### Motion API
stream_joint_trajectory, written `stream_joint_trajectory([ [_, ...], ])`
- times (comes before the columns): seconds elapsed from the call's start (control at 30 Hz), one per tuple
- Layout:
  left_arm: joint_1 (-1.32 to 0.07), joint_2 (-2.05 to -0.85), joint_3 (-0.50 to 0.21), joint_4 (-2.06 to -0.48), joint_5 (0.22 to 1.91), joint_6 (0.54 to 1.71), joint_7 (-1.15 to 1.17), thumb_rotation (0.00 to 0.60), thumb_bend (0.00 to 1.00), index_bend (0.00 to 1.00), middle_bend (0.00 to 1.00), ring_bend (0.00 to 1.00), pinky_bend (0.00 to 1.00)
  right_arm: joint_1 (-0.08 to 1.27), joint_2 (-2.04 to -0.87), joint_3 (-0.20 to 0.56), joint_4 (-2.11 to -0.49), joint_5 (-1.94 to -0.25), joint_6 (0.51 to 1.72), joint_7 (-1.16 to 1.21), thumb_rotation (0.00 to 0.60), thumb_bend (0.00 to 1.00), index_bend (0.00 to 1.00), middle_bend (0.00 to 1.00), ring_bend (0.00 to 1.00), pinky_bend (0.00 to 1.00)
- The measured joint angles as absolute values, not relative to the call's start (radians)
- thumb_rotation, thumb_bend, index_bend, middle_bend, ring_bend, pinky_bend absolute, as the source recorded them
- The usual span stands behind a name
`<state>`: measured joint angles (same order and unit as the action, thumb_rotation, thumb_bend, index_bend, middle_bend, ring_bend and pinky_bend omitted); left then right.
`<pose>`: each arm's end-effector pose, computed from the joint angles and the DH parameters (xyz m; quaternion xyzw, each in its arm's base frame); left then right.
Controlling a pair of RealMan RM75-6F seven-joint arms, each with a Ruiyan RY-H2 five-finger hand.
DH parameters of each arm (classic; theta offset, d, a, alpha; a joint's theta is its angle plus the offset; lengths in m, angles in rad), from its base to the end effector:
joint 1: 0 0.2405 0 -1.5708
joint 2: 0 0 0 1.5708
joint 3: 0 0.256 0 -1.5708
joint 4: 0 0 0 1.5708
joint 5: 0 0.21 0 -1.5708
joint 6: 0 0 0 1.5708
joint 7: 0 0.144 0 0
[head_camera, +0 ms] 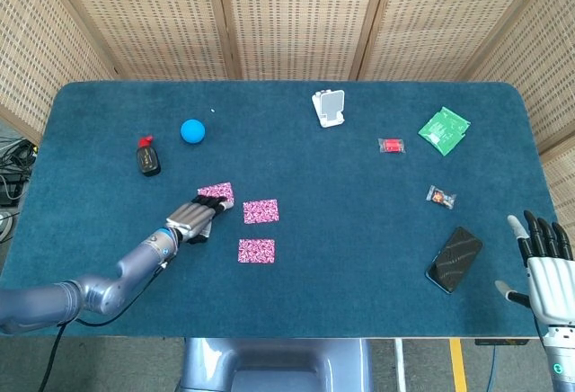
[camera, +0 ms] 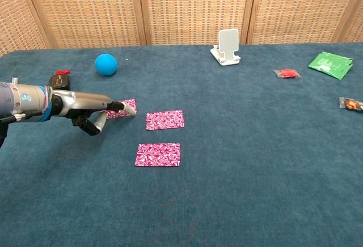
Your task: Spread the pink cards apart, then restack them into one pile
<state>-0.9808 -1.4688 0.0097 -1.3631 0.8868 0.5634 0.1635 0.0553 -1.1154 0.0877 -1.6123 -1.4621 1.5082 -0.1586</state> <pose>-0.1767 0.3656 -0.0351 -0.8025 -0.4574 -0.1970 0.3287 -0.3170 -0.1793 0.1708 0.5935 -0.3398 0.3428 0.6440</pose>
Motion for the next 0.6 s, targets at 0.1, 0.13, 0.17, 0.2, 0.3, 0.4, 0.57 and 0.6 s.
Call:
stream_joint_trajectory([
  [0.1,-0.959,-1.449,-0.011,-1.367,0.955,0.599,0.127,0.6,0.71,0.0,0.0,0.0,0.0,0.056,-1.116,0.088,-1.612,-1.461,1.506,-0.16,0.6,0.0,0.0,0.0,0.0,0.0],
  [0.13,-0.952,-1.443,-0.018,-1.368,0.979,0.616,0.117,0.6,0.5,0.0,0.0,0.0,0.0,0.057,-1.116,0.087,-1.612,-1.461,1.504,-0.16,0.6,0.0,0.0,0.0,0.0,0.0],
  [0.17,-0.944,-1.437,-0.029,-1.368,1.01,0.644,0.107,0.6,0.32,0.0,0.0,0.0,0.0,0.058,-1.117,0.087,-1.612,-1.461,1.502,-0.161,0.6,0.0,0.0,0.0,0.0,0.0],
  [0.2,-0.939,-1.434,-0.038,-1.368,1.03,0.666,0.101,0.6,0.23,0.0,0.0,0.0,0.0,0.059,-1.117,0.086,-1.611,-1.461,1.5,-0.162,0.6,0.0,0.0,0.0,0.0,0.0],
  [0.3,-0.925,-1.435,-0.074,-1.363,1.066,0.734,0.09,0.6,0.09,0.09,0.0,0.0,0.0,0.062,-1.119,0.086,-1.611,-1.461,1.496,-0.163,0.6,0.0,0.0,0.0,0.0,0.0],
  [0.4,-0.926,-1.459,-0.104,-1.36,1.064,0.759,0.104,0.6,0.08,0.19,0.0,0.0,0.0,0.062,-1.119,0.087,-1.609,-1.458,1.495,-0.162,0.6,0.0,0.0,0.0,0.0,0.0],
  [0.57,-0.955,-1.498,-0.132,-1.365,0.98,0.745,0.166,0.6,0.08,0.19,0.0,0.0,0.0,0.063,-1.118,0.09,-1.606,-1.449,1.491,-0.156,0.6,0.0,0.0,0.0,0.0,0.0],
  [0.6,-0.963,-1.504,-0.135,-1.366,0.955,0.741,0.185,0.6,0.08,0.2,0.0,0.0,0.0,0.063,-1.117,0.091,-1.606,-1.447,1.49,-0.153,0.6,0.0,0.0,0.0,0.0,0.0],
])
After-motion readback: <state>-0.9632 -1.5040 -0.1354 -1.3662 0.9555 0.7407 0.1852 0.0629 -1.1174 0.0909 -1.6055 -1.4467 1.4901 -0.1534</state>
